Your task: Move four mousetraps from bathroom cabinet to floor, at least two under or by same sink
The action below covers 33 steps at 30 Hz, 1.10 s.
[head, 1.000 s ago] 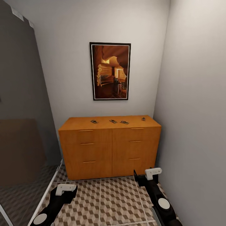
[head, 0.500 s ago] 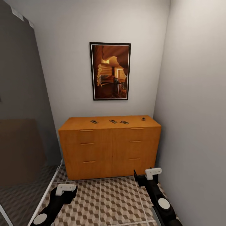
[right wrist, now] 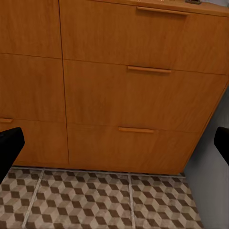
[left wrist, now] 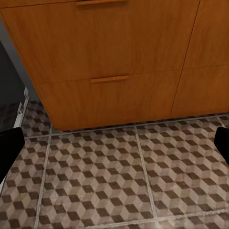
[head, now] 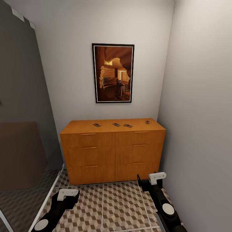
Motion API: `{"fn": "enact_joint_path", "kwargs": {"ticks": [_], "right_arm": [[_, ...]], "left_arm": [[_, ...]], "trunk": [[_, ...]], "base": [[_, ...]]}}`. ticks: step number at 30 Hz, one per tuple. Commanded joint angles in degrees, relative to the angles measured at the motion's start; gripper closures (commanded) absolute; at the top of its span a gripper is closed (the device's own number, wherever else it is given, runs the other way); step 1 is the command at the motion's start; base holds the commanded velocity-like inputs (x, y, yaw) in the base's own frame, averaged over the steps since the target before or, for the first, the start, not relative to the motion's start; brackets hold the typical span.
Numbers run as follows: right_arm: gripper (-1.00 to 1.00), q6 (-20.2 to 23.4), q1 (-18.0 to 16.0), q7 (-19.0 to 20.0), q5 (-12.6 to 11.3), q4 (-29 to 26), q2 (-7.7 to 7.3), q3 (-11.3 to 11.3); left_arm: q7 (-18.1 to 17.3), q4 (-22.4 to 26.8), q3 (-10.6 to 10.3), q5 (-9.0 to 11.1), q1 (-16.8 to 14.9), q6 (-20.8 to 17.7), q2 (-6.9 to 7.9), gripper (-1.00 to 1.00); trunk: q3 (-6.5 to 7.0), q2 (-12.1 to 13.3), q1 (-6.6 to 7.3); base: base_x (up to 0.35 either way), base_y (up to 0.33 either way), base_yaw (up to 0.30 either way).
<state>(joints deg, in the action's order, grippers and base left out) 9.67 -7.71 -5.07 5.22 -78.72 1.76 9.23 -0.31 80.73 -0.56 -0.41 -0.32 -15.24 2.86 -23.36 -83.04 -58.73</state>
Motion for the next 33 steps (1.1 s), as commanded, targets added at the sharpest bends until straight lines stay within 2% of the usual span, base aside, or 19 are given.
{"fn": "enact_joint_path", "kwargs": {"ticks": [1,33], "right_arm": [[-1.00,0.4,0.0,-0.3,0.6,-0.1,0.01,0.1],[-1.00,0.4,0.0,-0.3,1.1,0.0,0.08,0.1]], "left_arm": [[0.0,0.1,-0.1,0.0,0.0,-0.3,0.04,-1.00],[0.0,0.1,-0.9,-0.1,0.0,-0.3,0.04,-1.00]], "trunk": [[-0.07,0.0,0.00],[-0.07,0.0,0.00]], "base": [[0.000,0.000,0.000],[0.000,0.000,0.000]]}}
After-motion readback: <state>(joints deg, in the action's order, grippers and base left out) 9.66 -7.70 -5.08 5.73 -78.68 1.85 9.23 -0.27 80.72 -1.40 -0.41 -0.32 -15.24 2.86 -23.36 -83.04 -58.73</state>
